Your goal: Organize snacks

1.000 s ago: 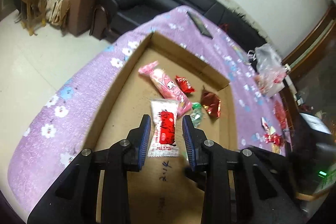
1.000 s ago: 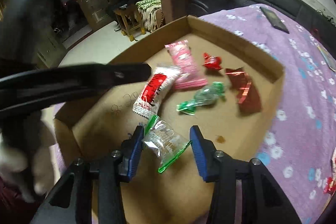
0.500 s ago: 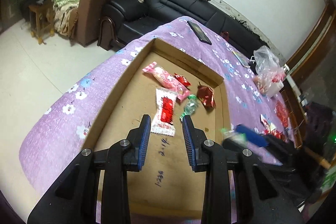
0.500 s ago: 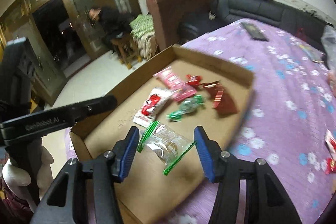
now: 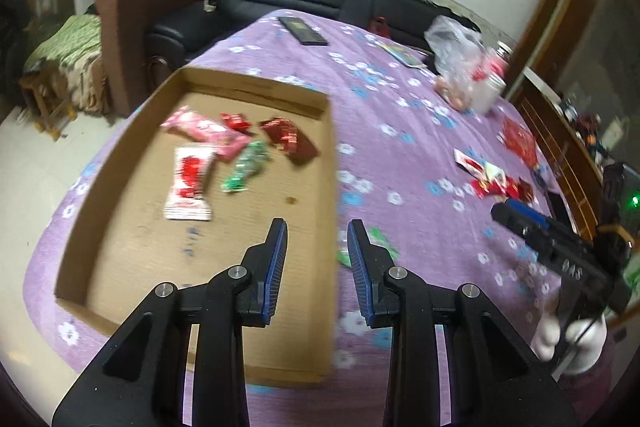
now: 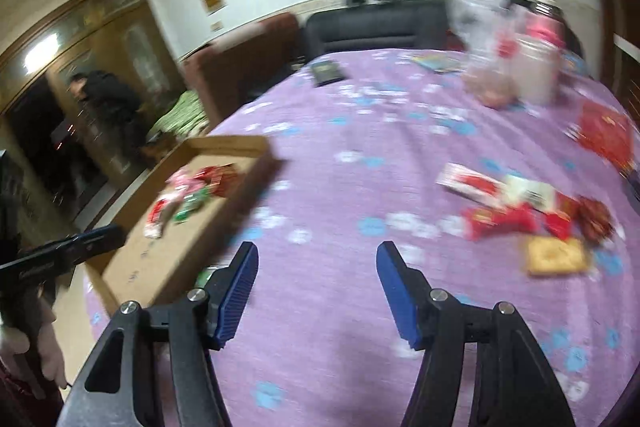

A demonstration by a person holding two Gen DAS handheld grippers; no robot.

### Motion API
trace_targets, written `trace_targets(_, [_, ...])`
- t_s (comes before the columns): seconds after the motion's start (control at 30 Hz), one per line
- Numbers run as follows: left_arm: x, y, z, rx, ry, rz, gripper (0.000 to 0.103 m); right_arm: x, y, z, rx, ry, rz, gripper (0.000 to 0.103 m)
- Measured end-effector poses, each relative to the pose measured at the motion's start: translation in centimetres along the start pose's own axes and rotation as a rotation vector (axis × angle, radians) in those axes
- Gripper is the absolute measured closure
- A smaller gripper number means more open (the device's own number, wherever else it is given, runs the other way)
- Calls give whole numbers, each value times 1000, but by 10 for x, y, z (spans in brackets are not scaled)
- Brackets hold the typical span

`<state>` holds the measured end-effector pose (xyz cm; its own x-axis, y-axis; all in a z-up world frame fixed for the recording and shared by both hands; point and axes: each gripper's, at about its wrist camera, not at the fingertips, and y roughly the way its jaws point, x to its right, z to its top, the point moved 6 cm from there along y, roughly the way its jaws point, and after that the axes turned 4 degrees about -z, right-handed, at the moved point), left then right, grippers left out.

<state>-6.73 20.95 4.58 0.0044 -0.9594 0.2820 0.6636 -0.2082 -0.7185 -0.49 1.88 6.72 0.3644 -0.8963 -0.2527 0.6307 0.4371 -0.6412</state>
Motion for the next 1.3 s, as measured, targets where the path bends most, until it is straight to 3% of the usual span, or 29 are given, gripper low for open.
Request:
trace_targets(0.27, [33, 16, -5, -37, 46, -22, 73, 99, -35, -2, 60, 162, -116, 38])
trace_targets(0.53, [61, 31, -11, -66, 124, -49, 73, 169, -48, -2, 85, 321, -196, 38])
trace_targets(0.67, [64, 46, -15, -109, 188, -70, 73, 168, -39, -3, 84, 338, -162, 38])
trace_targets(0.83, [84, 73, -27, -165, 407, -73, 74, 159, -23, -14, 89, 311, -147, 38])
trace_targets(0.93, [78, 98, -28, -235, 412, -24, 74, 163, -17, -21, 69, 317, -154, 38])
trace_targets(1.07, [69, 111, -30, -265, 385, 32, 74, 167, -18, -23, 68, 327, -156, 38])
trace_targets(1.23, [76, 94, -26, -193, 390, -37, 73, 163, -14, -23, 58, 306, -155, 38])
trace_targets(1.3, [75, 92, -21, -177, 397, -21, 73, 163, -13, -24, 51, 304, -156, 38])
